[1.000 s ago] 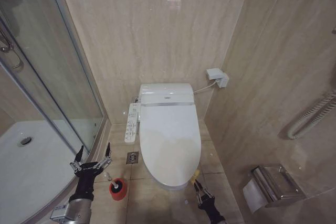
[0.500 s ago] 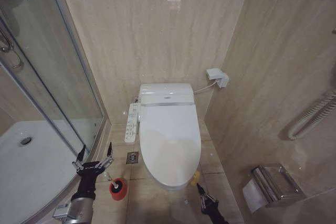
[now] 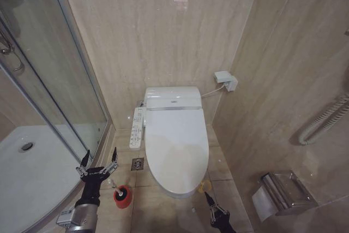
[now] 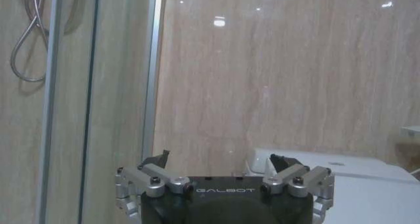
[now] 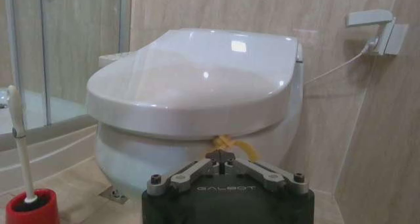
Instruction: Open the toilet lid, clean the toilet bowl with a toilet brush, close the toilet lid, and flush.
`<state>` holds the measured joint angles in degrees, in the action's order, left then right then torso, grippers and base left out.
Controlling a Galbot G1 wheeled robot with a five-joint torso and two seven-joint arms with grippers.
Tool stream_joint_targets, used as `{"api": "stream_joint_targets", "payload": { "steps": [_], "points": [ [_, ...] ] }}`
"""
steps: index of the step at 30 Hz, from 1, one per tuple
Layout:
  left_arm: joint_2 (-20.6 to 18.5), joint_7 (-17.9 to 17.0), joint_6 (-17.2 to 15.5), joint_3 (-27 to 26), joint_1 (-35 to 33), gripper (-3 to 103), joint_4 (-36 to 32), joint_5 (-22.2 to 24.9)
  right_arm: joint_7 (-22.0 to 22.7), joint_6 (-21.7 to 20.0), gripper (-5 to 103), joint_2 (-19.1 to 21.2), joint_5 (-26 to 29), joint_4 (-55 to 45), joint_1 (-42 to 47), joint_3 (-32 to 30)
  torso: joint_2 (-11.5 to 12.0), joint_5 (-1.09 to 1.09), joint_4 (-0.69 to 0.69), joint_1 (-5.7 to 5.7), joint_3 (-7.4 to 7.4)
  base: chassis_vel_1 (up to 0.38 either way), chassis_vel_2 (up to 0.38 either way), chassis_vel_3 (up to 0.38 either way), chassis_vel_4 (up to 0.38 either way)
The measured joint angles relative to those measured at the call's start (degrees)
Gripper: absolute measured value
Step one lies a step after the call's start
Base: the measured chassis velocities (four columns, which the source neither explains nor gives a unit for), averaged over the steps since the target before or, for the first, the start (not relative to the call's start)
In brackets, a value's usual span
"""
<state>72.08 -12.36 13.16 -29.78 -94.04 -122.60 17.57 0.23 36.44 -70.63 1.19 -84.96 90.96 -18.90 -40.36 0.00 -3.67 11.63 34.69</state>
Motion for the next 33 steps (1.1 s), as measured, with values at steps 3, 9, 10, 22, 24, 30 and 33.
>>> {"api": "stream_joint_targets", "payload": {
  "steps": [3,9,10,22,24,30,33],
  "points": [
    [0.0,0.0,0.0,0.0,0.0,100,0.2,0.0,0.0,0.0,1,-0.2,-0.1,0.8,-0.6,0.0,0.0,0.00,0.00,0.00,0.00,0.000,0.000,0.000,0.000],
    [0.0,0.0,0.1,-0.2,-0.1,100,0.4,0.0,0.7,0.1,1,-0.2,-1.0,3.6,-2.5,0.3,0.0,0.00,0.00,0.00,0.00,0.000,0.000,0.000,0.000],
    [0.0,0.0,0.1,-0.2,-0.1,100,0.4,0.0,0.7,0.1,1,-0.2,-1.0,3.6,-2.5,0.3,0.0,0.00,0.00,0.00,0.00,0.000,0.000,0.000,0.000],
    [0.4,0.0,0.0,-0.5,-0.9,100,-0.2,-0.7,1.0,0.0,53,0.2,-1.1,6.7,-5.5,1.0,0.0,0.00,0.01,0.00,0.00,0.000,0.000,0.000,0.000],
    [0.4,0.0,0.0,-0.7,-1.0,100,-0.3,-0.8,0.9,0.0,53,0.2,-1.1,7.0,-5.8,1.2,0.0,0.00,0.01,0.00,0.00,0.000,0.000,0.000,0.000],
    [0.5,0.0,0.0,-0.8,-1.4,100,-0.7,-0.9,0.3,0.2,81,0.5,-1.3,7.4,-5.7,1.9,0.0,0.00,0.00,0.00,0.00,0.000,0.000,0.000,0.000],
    [0.7,0.0,0.0,-0.8,-1.4,100,-0.7,-1.2,-0.4,0.6,81,0.6,-1.3,8.0,-6.1,2.1,0.0,0.00,0.00,0.00,0.00,0.000,0.000,0.000,0.000]
  ]
}}
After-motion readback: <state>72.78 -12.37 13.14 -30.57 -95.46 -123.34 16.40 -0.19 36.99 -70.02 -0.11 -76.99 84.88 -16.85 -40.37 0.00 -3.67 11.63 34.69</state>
